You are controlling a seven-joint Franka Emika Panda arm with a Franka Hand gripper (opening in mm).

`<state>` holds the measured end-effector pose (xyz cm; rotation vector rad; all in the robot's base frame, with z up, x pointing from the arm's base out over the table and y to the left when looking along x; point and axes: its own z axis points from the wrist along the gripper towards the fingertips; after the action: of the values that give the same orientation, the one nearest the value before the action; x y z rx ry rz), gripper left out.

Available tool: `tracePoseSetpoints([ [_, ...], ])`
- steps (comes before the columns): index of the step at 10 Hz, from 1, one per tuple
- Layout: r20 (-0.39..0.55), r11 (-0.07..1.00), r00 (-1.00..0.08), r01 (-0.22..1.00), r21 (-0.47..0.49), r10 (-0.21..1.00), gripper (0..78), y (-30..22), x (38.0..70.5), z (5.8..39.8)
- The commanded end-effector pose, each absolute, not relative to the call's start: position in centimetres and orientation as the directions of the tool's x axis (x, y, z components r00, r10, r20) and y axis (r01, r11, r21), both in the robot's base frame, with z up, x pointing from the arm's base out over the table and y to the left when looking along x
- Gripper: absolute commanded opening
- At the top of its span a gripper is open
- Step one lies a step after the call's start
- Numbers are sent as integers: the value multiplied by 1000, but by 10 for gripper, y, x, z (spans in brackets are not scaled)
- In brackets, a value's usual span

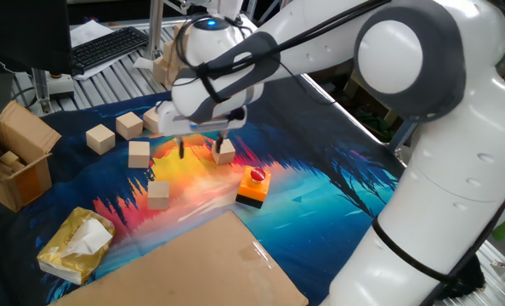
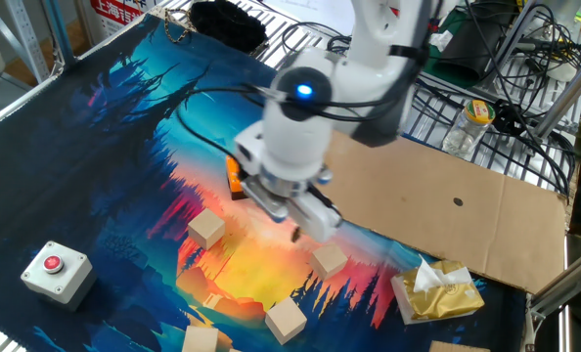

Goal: Stack the blocks into a pyramid shape

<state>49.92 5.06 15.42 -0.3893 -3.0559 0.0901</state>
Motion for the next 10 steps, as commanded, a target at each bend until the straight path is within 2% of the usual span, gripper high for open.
tracePoseSetpoints([
  [1, 61, 929, -927, 367, -56, 370, 774, 96, 477, 148],
  [6, 49, 922, -922, 382, -65, 385, 774, 96, 477, 148],
  [10, 35, 948, -949, 310, -70, 313, 774, 96, 477, 148],
])
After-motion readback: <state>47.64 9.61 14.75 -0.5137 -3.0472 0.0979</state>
